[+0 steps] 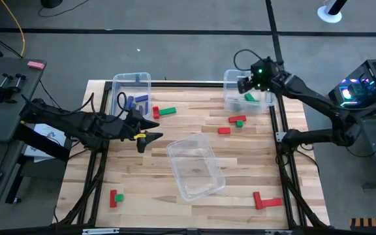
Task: Sort blocks
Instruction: Put the green block into the top right transparent bin
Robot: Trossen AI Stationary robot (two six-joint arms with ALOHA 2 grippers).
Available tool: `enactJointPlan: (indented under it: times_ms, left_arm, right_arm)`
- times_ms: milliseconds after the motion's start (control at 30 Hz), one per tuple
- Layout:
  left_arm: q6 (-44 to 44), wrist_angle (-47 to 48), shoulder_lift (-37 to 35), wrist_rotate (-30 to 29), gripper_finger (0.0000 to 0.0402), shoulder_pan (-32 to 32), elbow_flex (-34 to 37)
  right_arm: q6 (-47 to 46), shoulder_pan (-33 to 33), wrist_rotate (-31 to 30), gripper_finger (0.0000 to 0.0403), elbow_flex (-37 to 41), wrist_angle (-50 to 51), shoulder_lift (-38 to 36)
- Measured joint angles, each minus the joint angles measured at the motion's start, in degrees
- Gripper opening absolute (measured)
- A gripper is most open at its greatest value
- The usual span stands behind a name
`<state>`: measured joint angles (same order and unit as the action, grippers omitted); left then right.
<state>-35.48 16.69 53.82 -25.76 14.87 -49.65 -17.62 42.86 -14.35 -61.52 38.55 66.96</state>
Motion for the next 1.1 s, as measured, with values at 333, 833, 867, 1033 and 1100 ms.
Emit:
enactJointPlan:
  times_ms: [333,833,867,1033,1100]
  left_arm:
    - [-0.96,3.83,0.07,-0.49,0.0262,1.42,-0.01]
    - [-2.00,4.04,0.06,-0.59,0.0262,1.17,-0.01]
    - [-2.20,4.03,0.07,-0.61,0.0262,1.18,-0.02]
    - [-3.36,4.04,0.07,-0.70,0.0262,1.18,-0.01]
    - [-3.45,4.04,0.05,-0.73,0.0262,1.17,-0.01]
  right_arm:
    - [-21.62,-19.61,4.28,0.0222,-5.00,19.58,-0.09]
    - [-62.97,-36.07,-4.80,0.0222,28.03,3.37,0.22]
    - [-63.37,-35.37,-5.79,0.0222,28.92,1.88,0.22]
    - [-59.32,-32.45,-7.25,0.0222,30.45,-6.37,0.22]
    - [-57.41,-31.40,-7.08,0.0222,30.45,-7.36,0.25]
